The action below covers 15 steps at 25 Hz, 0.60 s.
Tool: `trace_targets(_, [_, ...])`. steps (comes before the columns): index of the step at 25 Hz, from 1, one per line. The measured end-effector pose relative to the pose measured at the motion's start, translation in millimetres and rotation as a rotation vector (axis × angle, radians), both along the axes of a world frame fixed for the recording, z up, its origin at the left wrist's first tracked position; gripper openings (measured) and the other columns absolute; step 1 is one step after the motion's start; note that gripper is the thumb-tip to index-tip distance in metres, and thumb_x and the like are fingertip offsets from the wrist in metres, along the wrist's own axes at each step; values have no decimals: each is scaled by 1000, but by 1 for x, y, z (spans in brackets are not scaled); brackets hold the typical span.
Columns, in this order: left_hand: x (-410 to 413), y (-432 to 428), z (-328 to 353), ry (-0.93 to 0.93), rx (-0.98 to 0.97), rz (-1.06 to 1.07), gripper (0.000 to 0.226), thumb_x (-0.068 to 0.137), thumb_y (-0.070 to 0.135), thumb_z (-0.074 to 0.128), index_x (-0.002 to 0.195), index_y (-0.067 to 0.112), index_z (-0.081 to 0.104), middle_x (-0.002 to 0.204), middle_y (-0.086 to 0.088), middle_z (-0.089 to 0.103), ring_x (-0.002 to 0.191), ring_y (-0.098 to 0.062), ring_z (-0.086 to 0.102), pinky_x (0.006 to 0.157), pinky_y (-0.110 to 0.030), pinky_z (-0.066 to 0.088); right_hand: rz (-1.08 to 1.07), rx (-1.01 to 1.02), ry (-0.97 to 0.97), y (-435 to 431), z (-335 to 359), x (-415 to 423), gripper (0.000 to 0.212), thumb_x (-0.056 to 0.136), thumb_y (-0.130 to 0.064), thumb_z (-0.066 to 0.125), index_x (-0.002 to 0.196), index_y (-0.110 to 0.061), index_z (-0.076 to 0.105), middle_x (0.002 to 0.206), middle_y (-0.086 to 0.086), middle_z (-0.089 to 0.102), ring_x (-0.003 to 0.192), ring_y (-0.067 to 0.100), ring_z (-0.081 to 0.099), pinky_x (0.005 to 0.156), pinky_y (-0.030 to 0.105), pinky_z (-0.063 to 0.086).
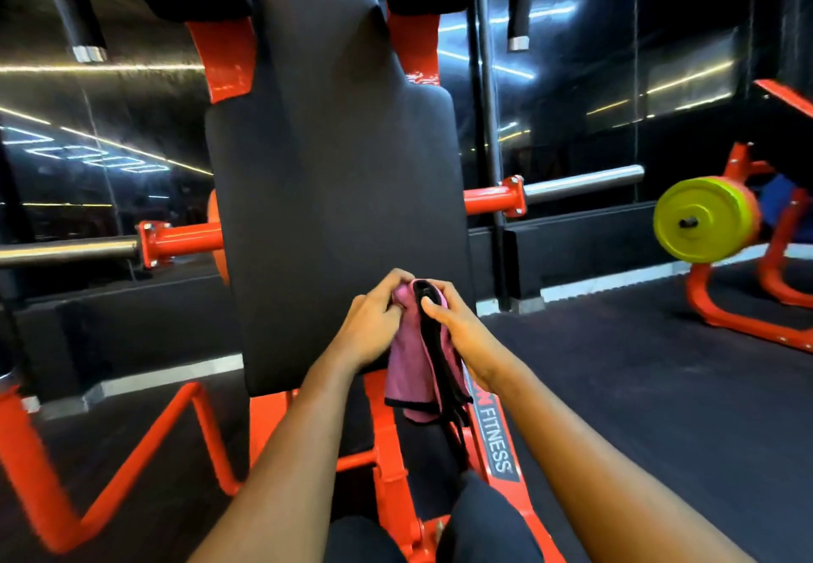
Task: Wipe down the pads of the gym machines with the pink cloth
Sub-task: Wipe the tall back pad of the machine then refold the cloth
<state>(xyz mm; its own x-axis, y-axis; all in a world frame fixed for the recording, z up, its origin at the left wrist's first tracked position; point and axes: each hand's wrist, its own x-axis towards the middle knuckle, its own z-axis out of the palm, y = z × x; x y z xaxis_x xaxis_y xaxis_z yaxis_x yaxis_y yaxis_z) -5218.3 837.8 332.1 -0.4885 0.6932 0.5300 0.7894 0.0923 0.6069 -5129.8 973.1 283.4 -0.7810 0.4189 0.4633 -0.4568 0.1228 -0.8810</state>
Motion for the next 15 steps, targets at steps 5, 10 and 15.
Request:
trace_targets(5, [27, 27, -18, -181, 82, -67, 13, 97, 31, 55, 90, 25, 64, 74, 6, 66, 66, -10, 62, 51, -29, 54, -426, 12, -79, 22, -18, 31, 17, 103, -31, 48, 116, -27, 58, 112, -1, 69, 114, 18, 63, 103, 43, 49])
trace_targets(10, [31, 89, -25, -21, 35, -33, 9, 93, 15, 53, 101, 20, 53, 88, -6, 61, 74, -13, 56, 54, -11, 37, -690, 1, -180, 58, -23, 67, 40, 103, -53, 45, 114, -16, 52, 110, 3, 65, 104, 22, 62, 84, 34, 46])
trace_targets(15, [43, 181, -57, -1, 35, -79, 15, 96, 15, 55, 110, 18, 53, 88, -16, 63, 77, -31, 60, 68, -32, 42, -946, -4, -312, 129, -57, 104, 33, 89, -40, 74, 106, -14, 61, 96, -3, 65, 91, 16, 61, 74, 26, 42])
